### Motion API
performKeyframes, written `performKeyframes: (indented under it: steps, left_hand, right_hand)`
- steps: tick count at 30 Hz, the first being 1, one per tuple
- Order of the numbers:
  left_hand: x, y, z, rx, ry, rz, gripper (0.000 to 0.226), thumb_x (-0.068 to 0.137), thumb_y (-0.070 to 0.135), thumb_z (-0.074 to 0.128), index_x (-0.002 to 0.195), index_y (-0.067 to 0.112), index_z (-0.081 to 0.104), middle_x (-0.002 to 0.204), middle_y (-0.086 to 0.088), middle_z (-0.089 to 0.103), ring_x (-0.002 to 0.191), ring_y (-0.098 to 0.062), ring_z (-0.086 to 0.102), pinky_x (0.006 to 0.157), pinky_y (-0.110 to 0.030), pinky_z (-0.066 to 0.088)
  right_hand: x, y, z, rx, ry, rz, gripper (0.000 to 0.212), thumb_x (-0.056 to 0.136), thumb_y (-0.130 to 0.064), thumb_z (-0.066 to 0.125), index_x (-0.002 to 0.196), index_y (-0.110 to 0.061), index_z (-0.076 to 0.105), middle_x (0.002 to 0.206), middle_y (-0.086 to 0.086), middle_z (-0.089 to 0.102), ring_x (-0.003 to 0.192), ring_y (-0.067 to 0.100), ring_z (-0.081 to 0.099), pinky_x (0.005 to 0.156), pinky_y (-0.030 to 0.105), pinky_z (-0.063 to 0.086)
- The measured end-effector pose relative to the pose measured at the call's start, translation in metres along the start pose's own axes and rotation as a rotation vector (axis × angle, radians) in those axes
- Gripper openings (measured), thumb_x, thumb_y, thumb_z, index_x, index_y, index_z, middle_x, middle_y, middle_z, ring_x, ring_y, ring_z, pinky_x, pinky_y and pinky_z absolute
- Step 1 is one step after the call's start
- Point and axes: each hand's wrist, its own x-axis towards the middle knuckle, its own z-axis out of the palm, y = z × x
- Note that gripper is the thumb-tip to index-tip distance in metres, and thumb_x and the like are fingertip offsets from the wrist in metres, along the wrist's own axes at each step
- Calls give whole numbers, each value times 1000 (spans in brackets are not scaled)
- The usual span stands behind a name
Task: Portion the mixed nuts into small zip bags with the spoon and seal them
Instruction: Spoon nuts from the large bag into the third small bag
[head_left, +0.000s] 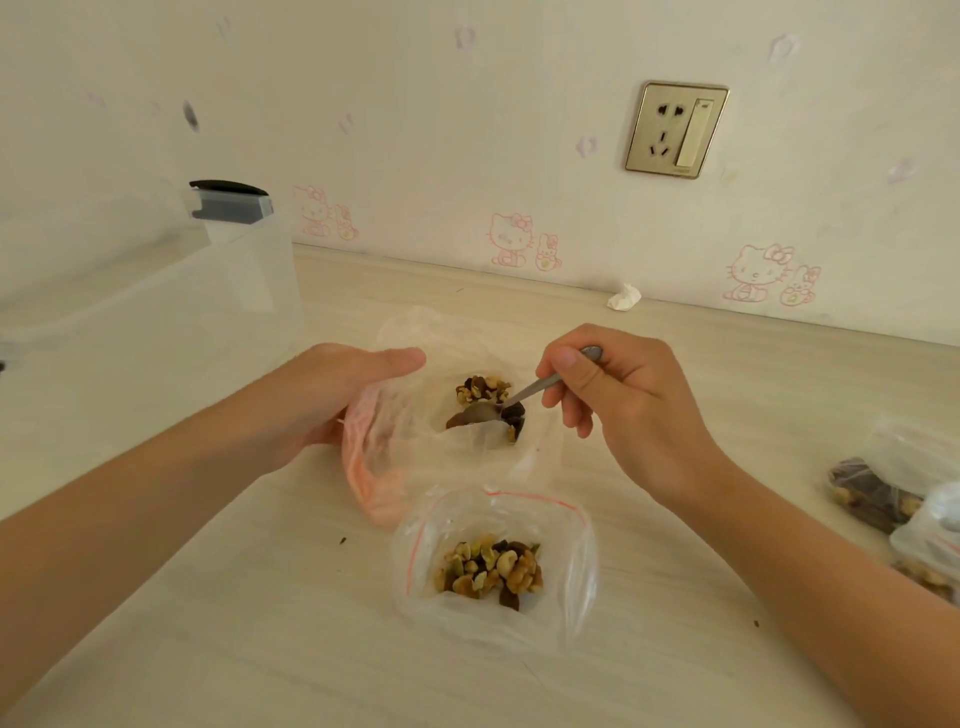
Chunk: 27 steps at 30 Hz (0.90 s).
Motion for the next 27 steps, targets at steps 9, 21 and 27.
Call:
performKeyframes:
  steps: [9, 21, 27]
  left_hand:
    - [-7, -6, 19, -61, -36, 4, 16, 89, 1, 69, 103, 3, 76, 96, -19, 80, 86, -34, 79, 70, -34, 63]
    - [-12, -3, 27, -299, 19, -81, 8, 87, 6, 57, 79, 5, 60, 72, -10, 59, 56, -23, 58, 59, -32, 52]
    - [-13, -5, 31, -23, 108, 54, 17, 90, 25, 79, 88, 8, 78, 80, -15, 79, 68, -27, 74, 62, -32, 58]
  right_hand:
    - [4, -5, -10, -46, 265, 2, 26, 99, -23, 54, 81, -16, 72, 65, 7, 65, 54, 20, 57, 47, 34, 46]
    - [2, -3, 3, -176, 214, 101, 29, 103, -17, 51, 81, -20, 70, 67, 2, 70, 53, 15, 63, 46, 28, 51]
    - [1, -1, 7, -154, 190, 130, 30, 104, -15, 50, 83, -18, 70, 67, 2, 70, 52, 16, 63, 47, 29, 52]
